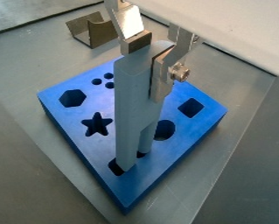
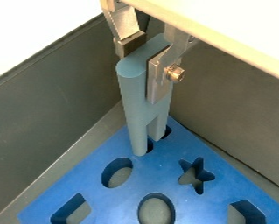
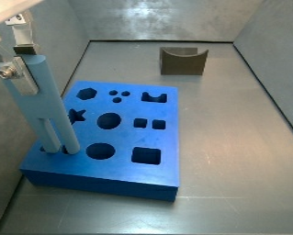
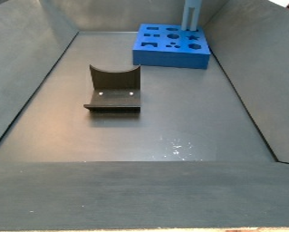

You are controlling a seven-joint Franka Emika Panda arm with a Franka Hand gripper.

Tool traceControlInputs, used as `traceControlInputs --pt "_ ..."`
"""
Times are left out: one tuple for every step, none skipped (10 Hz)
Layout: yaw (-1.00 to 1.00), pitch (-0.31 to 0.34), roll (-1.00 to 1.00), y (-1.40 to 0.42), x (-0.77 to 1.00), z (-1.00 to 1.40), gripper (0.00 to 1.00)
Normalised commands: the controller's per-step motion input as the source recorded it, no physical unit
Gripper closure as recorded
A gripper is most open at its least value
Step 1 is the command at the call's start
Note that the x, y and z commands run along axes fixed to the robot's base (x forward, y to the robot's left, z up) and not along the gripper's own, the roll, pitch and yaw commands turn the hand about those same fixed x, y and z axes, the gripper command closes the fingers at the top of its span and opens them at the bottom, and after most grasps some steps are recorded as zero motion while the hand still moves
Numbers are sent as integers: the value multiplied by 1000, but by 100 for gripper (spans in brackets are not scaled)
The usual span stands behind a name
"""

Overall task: Pick up the square-circle object. Move up. Place the square-circle object on the fixture. Regrasp the square-circle object. Move to above the board. Insert the square-circle object.
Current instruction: Insert the square-circle object.

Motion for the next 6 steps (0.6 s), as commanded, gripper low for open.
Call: traceControlInputs --pt "0 0 -83 114 -326 -137 100" --pt "0 0 -103 194 -374 -131 100" --pt "0 0 -154 131 -357 -106 100" --pt "0 0 -326 0 -289 -111 100" --pt "0 6 -394 -3 -260 -94 100" --pt "0 14 -317 -57 -186 -103 100"
